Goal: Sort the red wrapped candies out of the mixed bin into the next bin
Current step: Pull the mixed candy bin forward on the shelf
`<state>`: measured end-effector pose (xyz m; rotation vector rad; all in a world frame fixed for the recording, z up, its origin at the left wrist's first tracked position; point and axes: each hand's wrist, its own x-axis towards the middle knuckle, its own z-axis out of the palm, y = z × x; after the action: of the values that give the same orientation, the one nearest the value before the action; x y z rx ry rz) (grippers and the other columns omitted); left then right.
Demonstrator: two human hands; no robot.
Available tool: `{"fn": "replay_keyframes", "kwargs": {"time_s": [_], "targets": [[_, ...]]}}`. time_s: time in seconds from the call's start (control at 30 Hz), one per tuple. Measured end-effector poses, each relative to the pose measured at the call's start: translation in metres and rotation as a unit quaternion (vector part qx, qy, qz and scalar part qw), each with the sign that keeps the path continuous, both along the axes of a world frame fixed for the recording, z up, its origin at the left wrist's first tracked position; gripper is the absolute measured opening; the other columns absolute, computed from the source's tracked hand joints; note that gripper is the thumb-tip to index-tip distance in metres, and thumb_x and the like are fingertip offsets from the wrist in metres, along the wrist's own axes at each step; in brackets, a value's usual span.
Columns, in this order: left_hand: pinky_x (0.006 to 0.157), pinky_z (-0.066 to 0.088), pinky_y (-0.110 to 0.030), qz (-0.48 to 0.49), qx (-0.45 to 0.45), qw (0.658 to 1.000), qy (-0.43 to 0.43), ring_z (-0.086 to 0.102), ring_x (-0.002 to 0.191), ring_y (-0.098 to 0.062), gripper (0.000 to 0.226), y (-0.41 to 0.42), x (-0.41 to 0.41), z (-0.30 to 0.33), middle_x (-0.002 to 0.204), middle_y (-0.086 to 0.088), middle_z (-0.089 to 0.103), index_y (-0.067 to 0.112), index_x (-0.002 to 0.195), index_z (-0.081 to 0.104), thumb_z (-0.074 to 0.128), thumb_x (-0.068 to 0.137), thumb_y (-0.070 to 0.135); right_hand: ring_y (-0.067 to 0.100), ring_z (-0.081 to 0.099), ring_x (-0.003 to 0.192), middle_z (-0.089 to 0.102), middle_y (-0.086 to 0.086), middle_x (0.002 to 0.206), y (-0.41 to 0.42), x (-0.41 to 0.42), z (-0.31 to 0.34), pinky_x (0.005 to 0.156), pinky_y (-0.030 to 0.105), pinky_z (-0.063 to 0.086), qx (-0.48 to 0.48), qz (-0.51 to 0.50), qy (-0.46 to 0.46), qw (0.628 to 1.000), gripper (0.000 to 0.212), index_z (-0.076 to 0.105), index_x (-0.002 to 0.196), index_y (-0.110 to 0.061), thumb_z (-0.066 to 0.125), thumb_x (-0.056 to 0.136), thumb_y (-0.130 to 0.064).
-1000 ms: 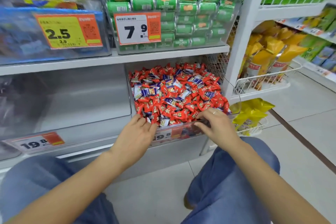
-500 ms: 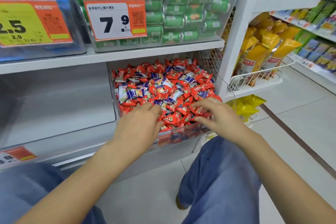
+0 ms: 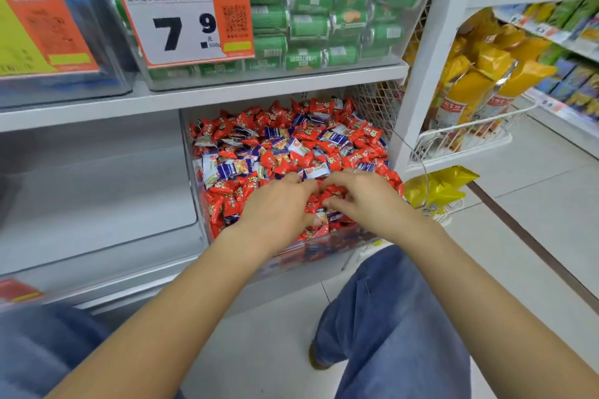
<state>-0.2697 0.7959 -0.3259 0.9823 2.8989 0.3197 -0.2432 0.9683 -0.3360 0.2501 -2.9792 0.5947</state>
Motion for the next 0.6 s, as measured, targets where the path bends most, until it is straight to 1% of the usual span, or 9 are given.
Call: {"fn": "replay_keyframes", "kwargs": {"time_s": [0.1, 0.17, 0.23, 0.27, 0.33, 0.37, 0.47, 0.53, 0.6], "targets": [[0.072, 0.047, -0.035, 0.009, 0.051, 0.999, 0.001, 0.058, 0.088, -0.024, 0.025, -0.002, 0.000, 0.004, 0.108, -0.002, 0.057, 0.021, 0.110, 0.055, 0.061, 0.089, 0.034, 0.010, 0.054, 0.072, 0.067, -0.004, 0.097, 0.005, 0.005, 0.006, 0.067, 0.026, 0.040, -0.057, -0.039, 0.020, 0.997, 0.025, 0.063, 0.114, -0.029, 0.062, 0.089, -0.032], [0.068, 0.045, -0.033, 0.016, 0.076, 0.997, 0.010, 0.058, 0.083, -0.023, 0.014, -0.004, 0.002, 0.006, 0.106, -0.002, 0.059, 0.020, 0.105, 0.057, 0.056, 0.092, 0.024, 0.010, 0.055, 0.081, 0.066, -0.008, 0.102, 0.008, 0.008, 0.012, 0.073, 0.029, 0.043, -0.070, -0.057, 0.038, 0.995, 0.027, 0.060, 0.118, -0.031, 0.059, 0.091, -0.033], [0.068, 0.045, -0.033, 0.016, 0.102, 0.994, 0.021, 0.057, 0.083, -0.023, 0.014, -0.005, 0.004, 0.007, 0.104, -0.002, 0.059, 0.018, 0.105, 0.058, 0.051, 0.093, 0.016, 0.005, 0.053, 0.082, 0.063, -0.010, 0.108, 0.009, 0.011, 0.016, 0.073, 0.031, 0.041, -0.063, -0.062, 0.062, 0.994, 0.028, 0.056, 0.121, -0.029, 0.055, 0.093, -0.031], [0.070, 0.045, -0.033, 0.013, 0.116, 0.993, 0.022, 0.057, 0.086, -0.023, 0.017, -0.006, 0.006, 0.007, 0.104, -0.003, 0.059, 0.017, 0.106, 0.058, 0.049, 0.092, 0.013, -0.001, 0.050, 0.071, 0.061, -0.012, 0.103, 0.009, 0.012, 0.016, 0.068, 0.029, 0.037, -0.076, -0.067, 0.069, 0.993, 0.027, 0.054, 0.121, -0.028, 0.054, 0.094, -0.027], [0.079, 0.045, -0.033, 0.003, 0.136, 0.991, 0.018, 0.054, 0.097, -0.022, 0.025, -0.006, 0.008, 0.005, 0.110, -0.003, 0.056, 0.016, 0.113, 0.058, 0.047, 0.092, 0.008, 0.002, 0.046, 0.052, 0.054, -0.015, 0.083, 0.008, 0.012, 0.015, 0.057, 0.028, 0.030, -0.128, -0.094, 0.072, 0.985, 0.024, 0.051, 0.115, -0.029, 0.052, 0.093, -0.019], [0.084, 0.046, -0.033, -0.002, 0.140, 0.990, 0.017, 0.052, 0.103, -0.022, 0.031, -0.006, 0.008, 0.003, 0.114, -0.003, 0.054, 0.016, 0.119, 0.057, 0.046, 0.092, 0.005, 0.005, 0.047, 0.048, 0.054, -0.013, 0.079, 0.009, 0.013, 0.013, 0.054, 0.030, 0.030, -0.152, -0.111, 0.077, 0.979, 0.023, 0.050, 0.111, -0.029, 0.050, 0.093, -0.016], [0.094, 0.043, -0.032, 0.001, 0.141, 0.990, 0.016, 0.043, 0.111, -0.021, 0.042, -0.010, 0.004, -0.002, 0.123, -0.001, 0.046, 0.018, 0.130, 0.052, 0.046, 0.093, 0.000, 0.011, 0.052, 0.055, 0.056, -0.007, 0.086, 0.007, 0.011, 0.012, 0.054, 0.033, 0.036, -0.178, -0.147, 0.102, 0.968, 0.023, 0.049, 0.102, -0.028, 0.046, 0.090, -0.009], [0.094, 0.040, -0.029, 0.021, 0.145, 0.989, -0.003, 0.039, 0.111, -0.019, 0.037, -0.014, 0.000, -0.001, 0.123, -0.001, 0.042, 0.018, 0.128, 0.051, 0.043, 0.095, 0.003, 0.008, 0.044, 0.053, 0.050, -0.008, 0.075, 0.007, 0.010, 0.010, 0.052, 0.028, 0.031, -0.162, -0.164, 0.098, 0.968, 0.019, 0.050, 0.093, -0.025, 0.046, 0.090, -0.007], [0.090, 0.038, -0.027, 0.046, 0.150, 0.987, -0.020, 0.039, 0.106, -0.018, 0.028, -0.019, -0.002, 0.004, 0.115, -0.001, 0.040, 0.016, 0.123, 0.050, 0.039, 0.099, 0.011, 0.007, 0.041, 0.051, 0.045, -0.009, 0.063, 0.009, 0.011, 0.012, 0.050, 0.027, 0.027, -0.140, -0.177, 0.076, 0.971, 0.009, 0.049, 0.086, -0.023, 0.050, 0.091, -0.016]]}}
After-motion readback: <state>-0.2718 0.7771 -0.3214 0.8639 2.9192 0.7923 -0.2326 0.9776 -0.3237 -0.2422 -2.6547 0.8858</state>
